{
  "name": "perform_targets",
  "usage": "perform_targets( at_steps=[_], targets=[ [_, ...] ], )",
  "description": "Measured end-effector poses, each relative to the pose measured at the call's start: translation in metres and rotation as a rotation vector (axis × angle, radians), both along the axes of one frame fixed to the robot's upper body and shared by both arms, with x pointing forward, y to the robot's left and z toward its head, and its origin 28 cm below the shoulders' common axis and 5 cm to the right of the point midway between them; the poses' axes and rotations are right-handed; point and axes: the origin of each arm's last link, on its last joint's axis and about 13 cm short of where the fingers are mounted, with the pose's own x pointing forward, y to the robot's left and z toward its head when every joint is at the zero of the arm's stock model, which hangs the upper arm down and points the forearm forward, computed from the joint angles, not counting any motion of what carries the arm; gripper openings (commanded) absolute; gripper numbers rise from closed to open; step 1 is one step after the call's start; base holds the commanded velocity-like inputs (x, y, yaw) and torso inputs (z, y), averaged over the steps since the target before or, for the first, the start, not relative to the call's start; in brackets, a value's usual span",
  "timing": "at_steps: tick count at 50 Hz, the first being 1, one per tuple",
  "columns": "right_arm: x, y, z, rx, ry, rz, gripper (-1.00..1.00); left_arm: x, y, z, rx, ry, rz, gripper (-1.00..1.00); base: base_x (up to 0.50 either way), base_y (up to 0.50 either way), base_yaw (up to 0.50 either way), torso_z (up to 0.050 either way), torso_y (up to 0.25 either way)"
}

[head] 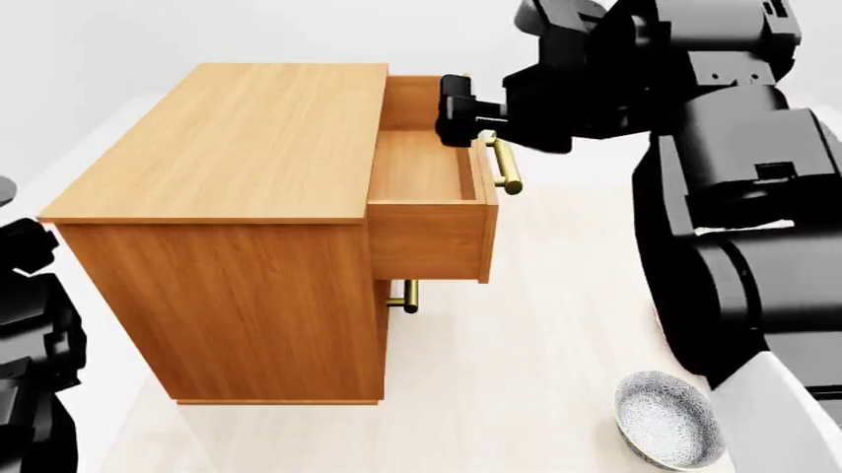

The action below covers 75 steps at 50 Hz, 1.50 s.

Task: Open the top drawer of the cabinet and put the bowl in it.

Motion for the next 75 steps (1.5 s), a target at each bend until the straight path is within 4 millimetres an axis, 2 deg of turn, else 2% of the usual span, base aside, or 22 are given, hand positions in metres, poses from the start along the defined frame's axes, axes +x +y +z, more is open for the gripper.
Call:
perform_targets(
  at_steps=[29, 58, 75],
  targets=[
    [0.001, 0.016, -0.016, -0.185, 0.031, 0.012, 1.0, -0.002, 0.001, -0.005, -0.014, 0.008, 0.0, 1.0, 0.0, 0.0, 0.0, 0.0, 0.0],
    [0.003, 0.001, -0.023, -0.161, 0.04, -0.035, 1.0, -0.002, -0.001, -0.007, -0.016, 0.012, -0.002, 1.0, 0.0, 0.0, 0.0, 0.0, 0.0],
    [0.004, -0.012, -0.021, -0.254, 0.03, -0.092, 1.0, -0.002, -0.002, -0.006, -0.018, 0.011, -0.005, 1.0, 0.0, 0.0, 0.0, 0.0, 0.0]
  ],
)
